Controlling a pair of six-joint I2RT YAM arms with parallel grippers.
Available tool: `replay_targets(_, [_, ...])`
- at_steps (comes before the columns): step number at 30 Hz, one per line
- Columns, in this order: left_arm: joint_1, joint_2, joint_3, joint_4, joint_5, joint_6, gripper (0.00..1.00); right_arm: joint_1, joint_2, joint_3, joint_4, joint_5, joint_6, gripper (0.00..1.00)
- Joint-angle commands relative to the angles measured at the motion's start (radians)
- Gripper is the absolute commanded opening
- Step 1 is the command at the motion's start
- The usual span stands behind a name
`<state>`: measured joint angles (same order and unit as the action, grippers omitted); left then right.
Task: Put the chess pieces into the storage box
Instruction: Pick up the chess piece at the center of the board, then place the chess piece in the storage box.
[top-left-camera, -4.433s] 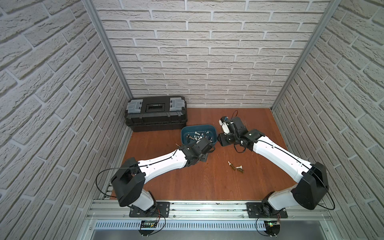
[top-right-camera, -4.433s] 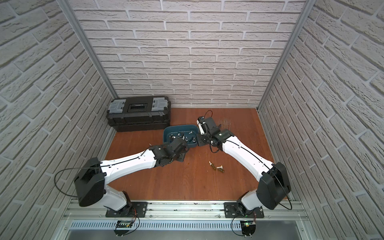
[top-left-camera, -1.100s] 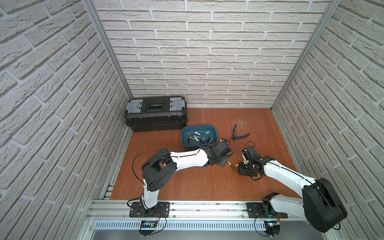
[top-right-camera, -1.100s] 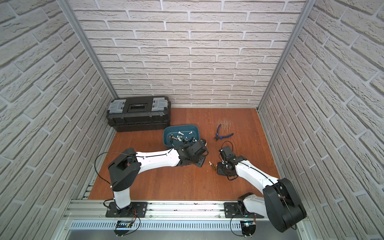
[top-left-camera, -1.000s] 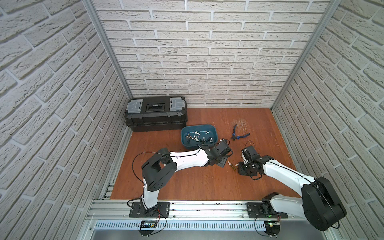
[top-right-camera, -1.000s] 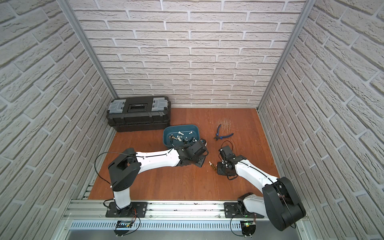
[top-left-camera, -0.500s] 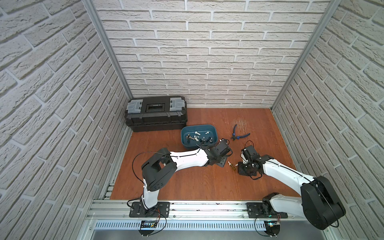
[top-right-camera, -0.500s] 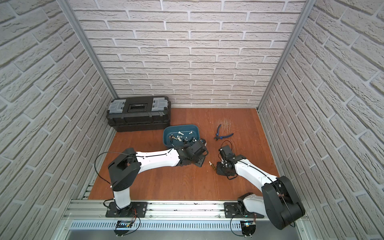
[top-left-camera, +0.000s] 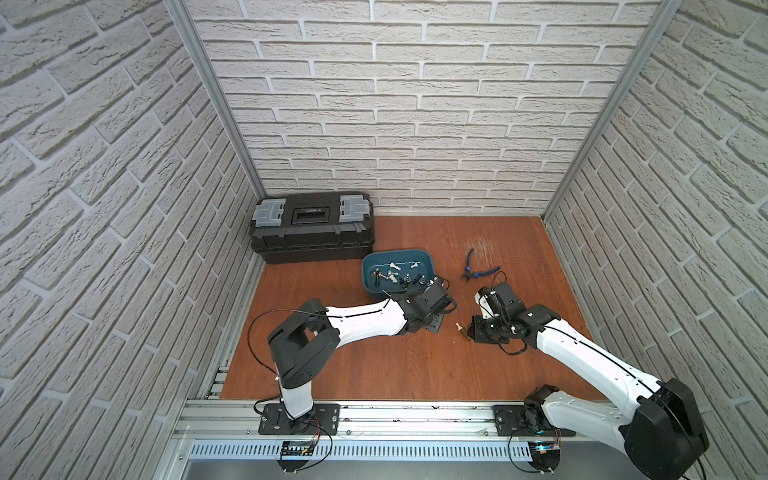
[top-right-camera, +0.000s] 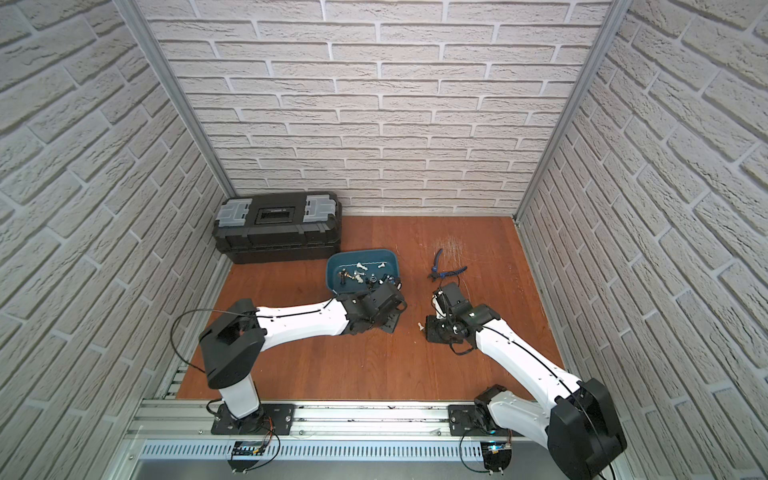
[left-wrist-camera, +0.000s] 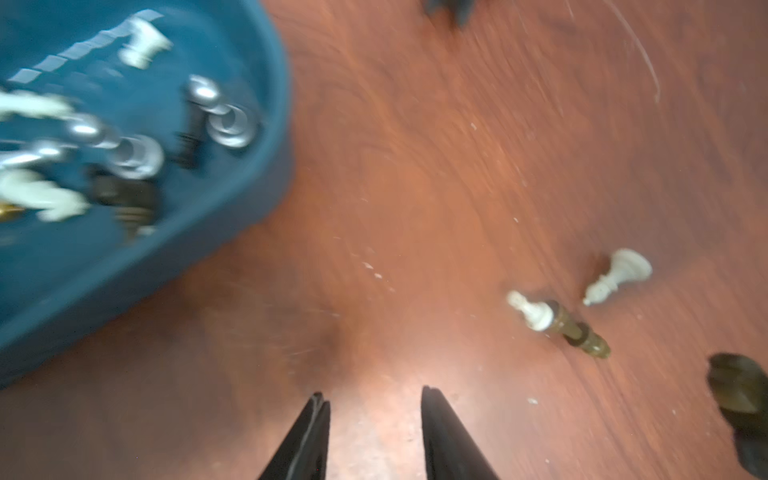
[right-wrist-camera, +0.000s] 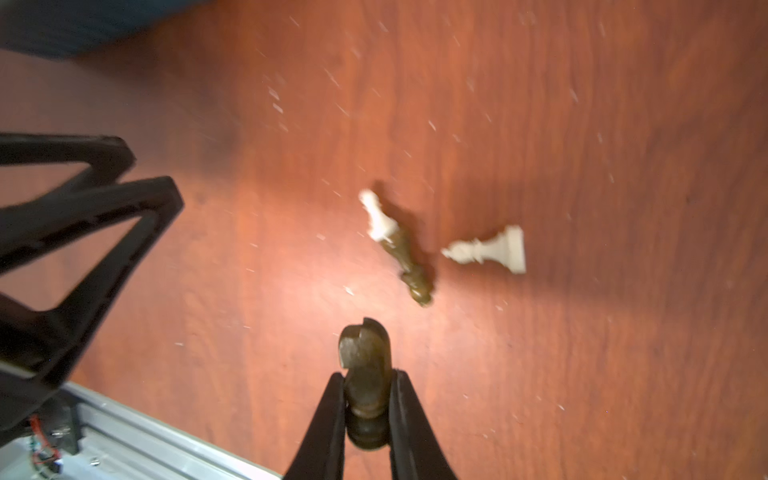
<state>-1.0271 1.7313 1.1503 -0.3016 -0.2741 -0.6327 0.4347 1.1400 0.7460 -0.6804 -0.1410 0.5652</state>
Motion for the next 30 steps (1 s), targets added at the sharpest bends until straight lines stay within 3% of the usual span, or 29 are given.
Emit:
replay_targets(1, [0.024, -0.114, -0.076, 0.036, -0.123, -0.05, 0.41, 0.022, 0.088, 0.093, 0.092, -0.019, 0.004, 0.14])
replay_targets(9, [0.112, -0.399, -0.274, -0.018, -0.2, -0.128, 0.41, 0.086, 0.524, 0.51, 0.19, 0.025, -0.1, 0.15])
replay_targets(18, [0.147, -0.591, -0.379, -0.095, -0.237, -0.175, 0.4, 0.124, 0.914, 0.919, 0.132, 0.055, -0.149, 0.17])
replay_targets(21, [0.157, -0.612, -0.402, -0.097, -0.237, -0.185, 0.4, 0.134, 1.003, 1.017, 0.098, 0.08, -0.162, 0.24])
replay_targets(25, [0.159, -0.59, -0.398, -0.119, -0.231, -0.187, 0.4, 0.143, 1.048, 1.091, 0.053, 0.098, -0.174, 0.33])
replay_targets(30, [0.16, -0.539, -0.375, -0.114, -0.217, -0.187, 0.4, 0.15, 0.944, 1.024, 0.083, 0.115, -0.17, 0.36])
